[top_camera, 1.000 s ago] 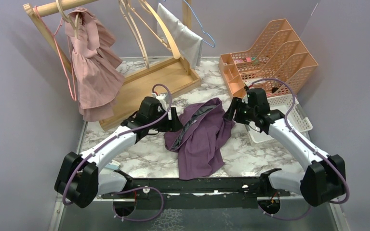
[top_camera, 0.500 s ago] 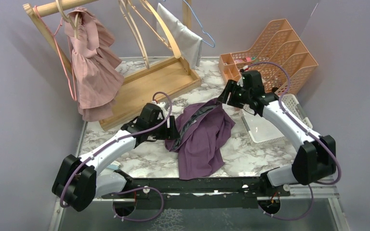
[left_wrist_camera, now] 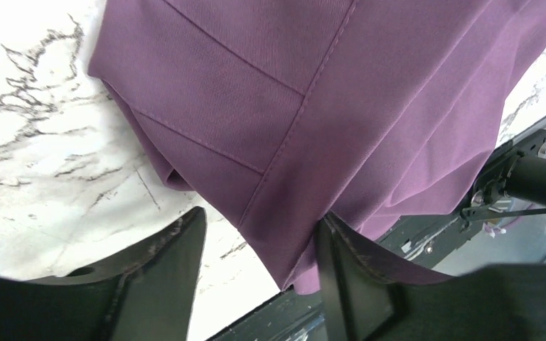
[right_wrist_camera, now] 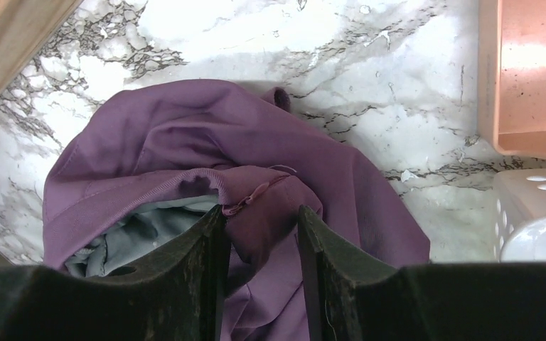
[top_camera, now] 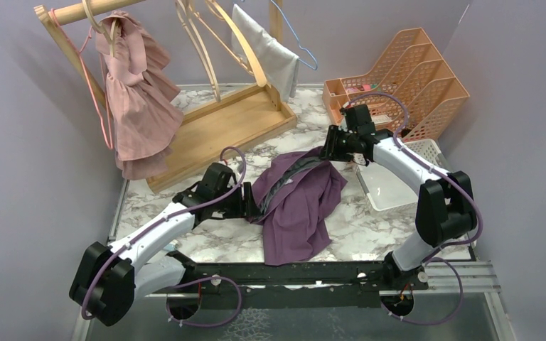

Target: Place the skirt on the hanger

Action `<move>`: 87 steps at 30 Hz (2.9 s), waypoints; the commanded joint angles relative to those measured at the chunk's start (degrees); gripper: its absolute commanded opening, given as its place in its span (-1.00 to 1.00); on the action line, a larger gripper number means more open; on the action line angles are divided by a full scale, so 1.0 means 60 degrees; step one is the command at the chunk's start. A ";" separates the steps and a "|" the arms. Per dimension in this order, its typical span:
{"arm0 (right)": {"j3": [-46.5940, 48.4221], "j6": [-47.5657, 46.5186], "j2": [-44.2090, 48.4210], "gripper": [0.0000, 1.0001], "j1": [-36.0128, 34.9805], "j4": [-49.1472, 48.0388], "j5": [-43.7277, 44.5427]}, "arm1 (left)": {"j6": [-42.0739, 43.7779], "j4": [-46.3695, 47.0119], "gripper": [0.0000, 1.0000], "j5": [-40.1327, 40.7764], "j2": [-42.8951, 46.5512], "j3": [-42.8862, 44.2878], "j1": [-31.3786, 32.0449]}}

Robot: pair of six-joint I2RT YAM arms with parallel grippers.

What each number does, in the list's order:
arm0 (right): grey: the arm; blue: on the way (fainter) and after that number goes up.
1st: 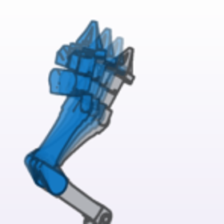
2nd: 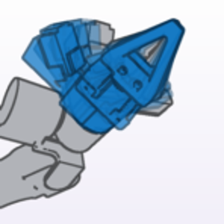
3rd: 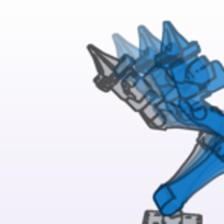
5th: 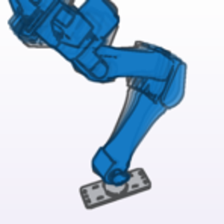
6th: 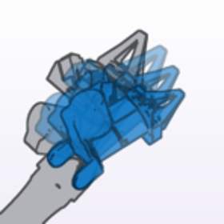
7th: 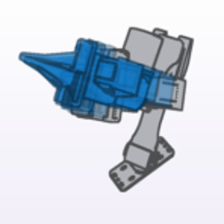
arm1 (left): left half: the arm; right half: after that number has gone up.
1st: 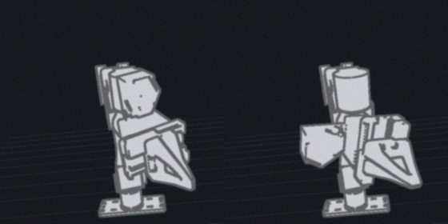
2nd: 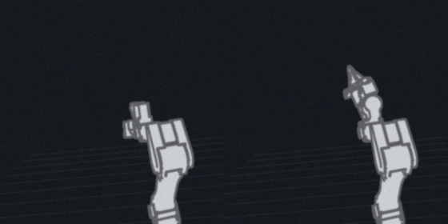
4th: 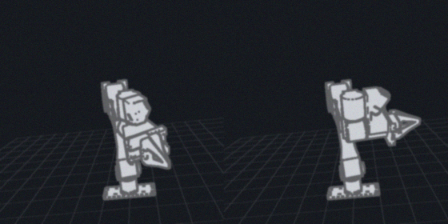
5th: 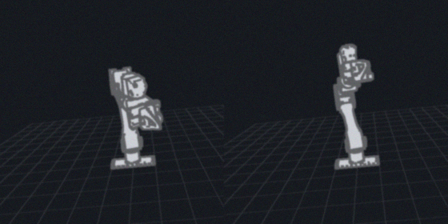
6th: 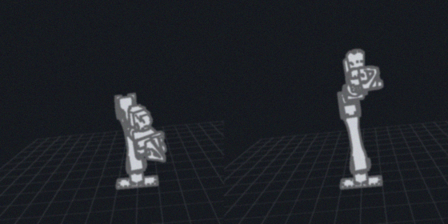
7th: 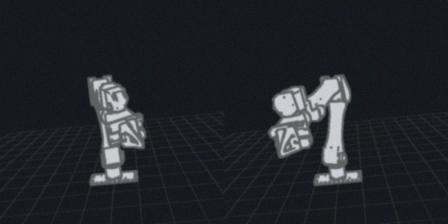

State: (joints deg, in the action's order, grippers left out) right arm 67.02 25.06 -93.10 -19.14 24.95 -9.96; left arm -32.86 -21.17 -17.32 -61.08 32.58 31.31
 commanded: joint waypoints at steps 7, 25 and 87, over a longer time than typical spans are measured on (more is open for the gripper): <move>-0.0030 -0.0435 -0.0221 -0.36 -0.0033 -0.0517 -0.0921 | -0.0130 -0.0101 -0.66 -0.0332 -0.0135 0.0024 0.0162; 0.3043 -0.0632 0.3876 -0.98 -0.0033 0.3504 0.1519 | 0.0757 -0.5808 -1.00 0.4813 0.0770 0.8033 0.0157; 0.1549 -0.1096 0.4453 0.11 -0.0068 0.0180 -0.3053 | 0.3585 -0.2168 0.72 0.5271 0.1053 0.7275 0.0157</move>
State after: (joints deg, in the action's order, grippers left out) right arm 72.95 16.75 -64.93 -19.66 31.94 -24.82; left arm -17.72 -37.95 9.67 -55.16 68.84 32.58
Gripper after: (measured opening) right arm 0.557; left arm 0.765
